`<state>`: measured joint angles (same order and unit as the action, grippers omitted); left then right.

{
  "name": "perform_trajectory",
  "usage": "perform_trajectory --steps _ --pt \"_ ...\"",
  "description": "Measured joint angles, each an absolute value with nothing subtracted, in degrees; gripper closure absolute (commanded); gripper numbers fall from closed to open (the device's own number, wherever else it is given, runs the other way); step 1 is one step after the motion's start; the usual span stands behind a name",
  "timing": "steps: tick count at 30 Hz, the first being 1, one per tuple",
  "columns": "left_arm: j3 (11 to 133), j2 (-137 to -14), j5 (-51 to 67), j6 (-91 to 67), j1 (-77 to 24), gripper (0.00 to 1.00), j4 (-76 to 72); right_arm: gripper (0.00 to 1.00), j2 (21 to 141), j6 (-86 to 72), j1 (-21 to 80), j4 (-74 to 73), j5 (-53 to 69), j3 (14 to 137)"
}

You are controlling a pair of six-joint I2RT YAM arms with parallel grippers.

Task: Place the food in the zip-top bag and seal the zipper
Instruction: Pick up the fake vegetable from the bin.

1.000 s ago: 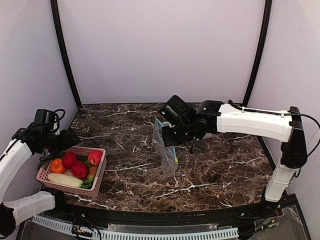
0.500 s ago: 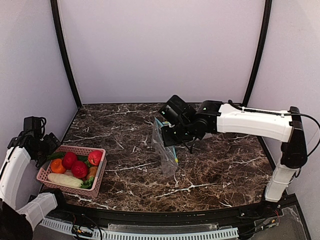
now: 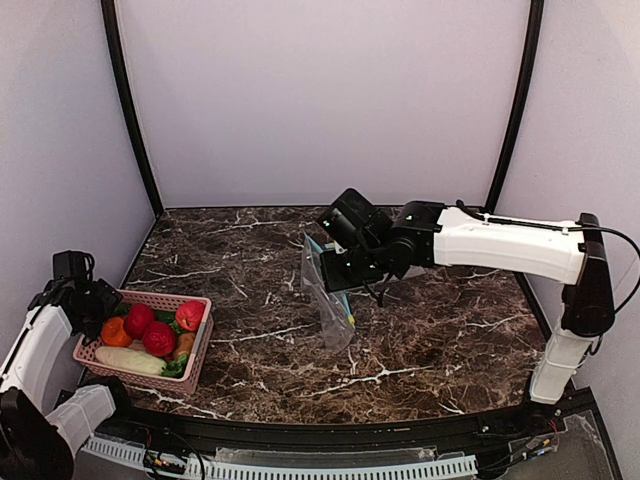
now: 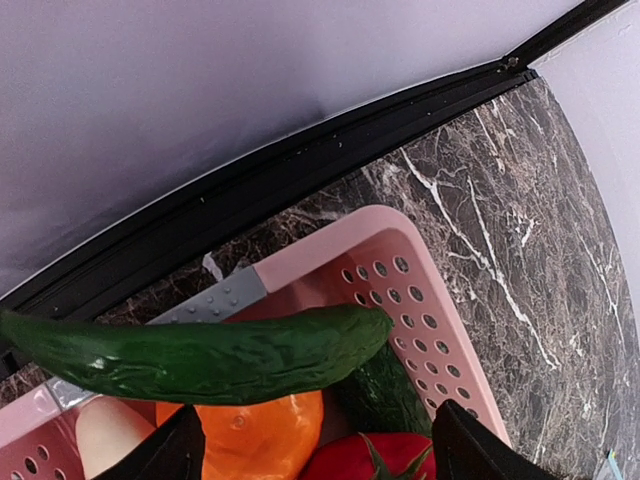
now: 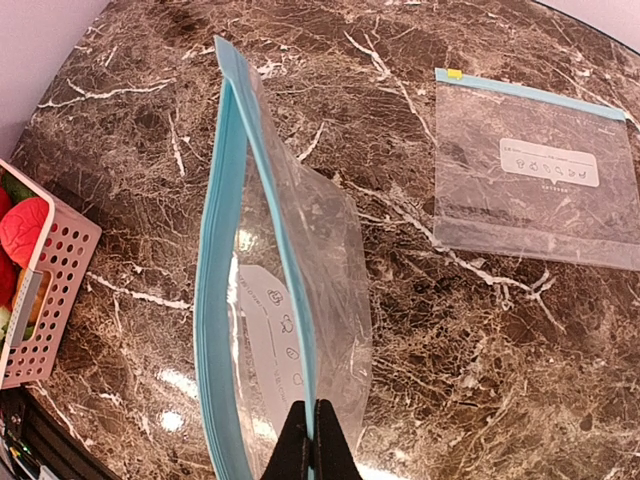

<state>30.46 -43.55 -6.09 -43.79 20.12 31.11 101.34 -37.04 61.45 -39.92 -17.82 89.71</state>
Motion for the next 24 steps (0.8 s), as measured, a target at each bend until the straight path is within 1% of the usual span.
perform_trajectory --steps 3,10,13,16,19,24 --pt "28.4 -43.2 -6.0 -44.4 20.6 0.34 28.8 1.0 101.3 -37.0 61.5 -39.9 -17.8 89.7" --pt "26.3 -44.1 -5.8 -44.4 22.4 0.43 24.9 1.0 101.3 -37.0 61.5 -39.9 -17.6 89.6" --pt "25.9 -44.1 -4.9 -44.2 22.7 0.43 23.8 1.0 101.3 -37.0 61.5 -39.9 -17.5 89.6" --pt "25.2 -43.4 -3.9 -43.7 22.7 0.39 22.8 1.0 101.3 -36.9 61.4 -39.8 -17.3 89.6" --pt "24.8 -42.9 -3.6 -42.7 22.7 0.38 22.1 1.0 101.3 -36.7 61.5 -39.8 -16.6 89.6" --pt "24.0 -46.0 -2.7 -41.8 23.1 0.42 19.0 1.0 101.3 -36.7 61.5 -39.5 -16.3 89.6"
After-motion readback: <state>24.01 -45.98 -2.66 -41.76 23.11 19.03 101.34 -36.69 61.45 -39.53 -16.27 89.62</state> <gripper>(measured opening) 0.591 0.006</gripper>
